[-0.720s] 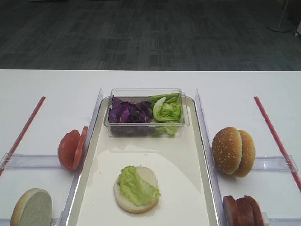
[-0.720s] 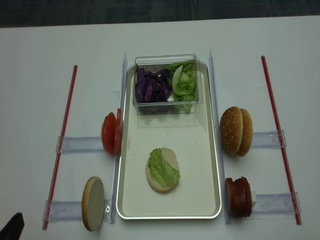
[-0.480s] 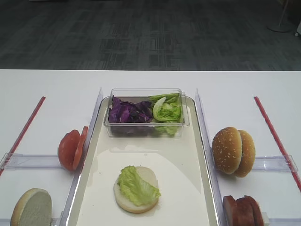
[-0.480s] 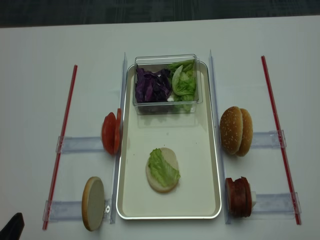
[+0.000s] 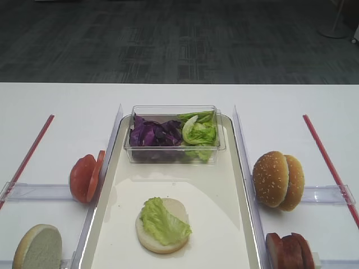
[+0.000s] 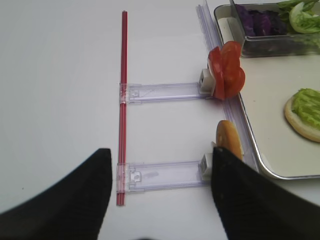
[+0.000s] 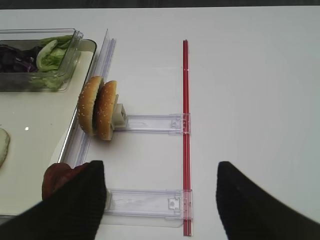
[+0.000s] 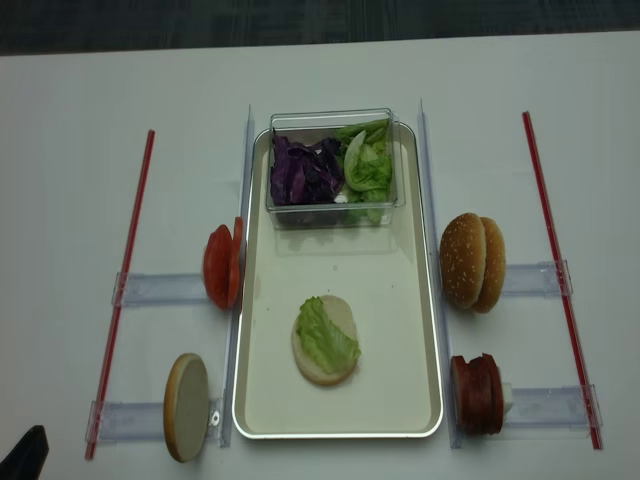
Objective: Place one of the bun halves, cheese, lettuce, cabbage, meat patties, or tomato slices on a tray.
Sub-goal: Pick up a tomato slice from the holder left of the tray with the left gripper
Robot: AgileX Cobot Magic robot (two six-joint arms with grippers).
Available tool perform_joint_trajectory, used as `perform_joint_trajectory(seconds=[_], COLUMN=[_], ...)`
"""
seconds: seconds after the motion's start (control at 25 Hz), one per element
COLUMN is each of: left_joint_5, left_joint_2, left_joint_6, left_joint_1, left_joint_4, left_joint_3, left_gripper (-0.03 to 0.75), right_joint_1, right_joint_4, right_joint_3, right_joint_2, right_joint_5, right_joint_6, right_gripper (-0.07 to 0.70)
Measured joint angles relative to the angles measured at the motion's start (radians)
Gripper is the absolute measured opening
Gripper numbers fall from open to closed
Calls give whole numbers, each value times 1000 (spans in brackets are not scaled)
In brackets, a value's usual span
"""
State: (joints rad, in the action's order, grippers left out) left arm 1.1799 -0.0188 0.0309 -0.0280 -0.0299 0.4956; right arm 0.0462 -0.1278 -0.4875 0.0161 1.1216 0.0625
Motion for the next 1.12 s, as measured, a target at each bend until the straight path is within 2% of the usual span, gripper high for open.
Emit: perform_joint_trajectory(seconds=[0.92, 1.12], left_joint_5=[0, 0], left_joint_2=[2, 117], left_joint_6=[0, -31], left_joint_1=[0, 0], left_joint_4=[1, 1], left_joint_3=[0, 17], left_gripper=[414, 414], right_joint_1=[0, 0], right_joint_4=[0, 0], right_joint_3=[0, 0], right_joint_2=[0, 0], right_joint_5=[0, 0], right_joint_6=[0, 0], right_gripper=[501, 501])
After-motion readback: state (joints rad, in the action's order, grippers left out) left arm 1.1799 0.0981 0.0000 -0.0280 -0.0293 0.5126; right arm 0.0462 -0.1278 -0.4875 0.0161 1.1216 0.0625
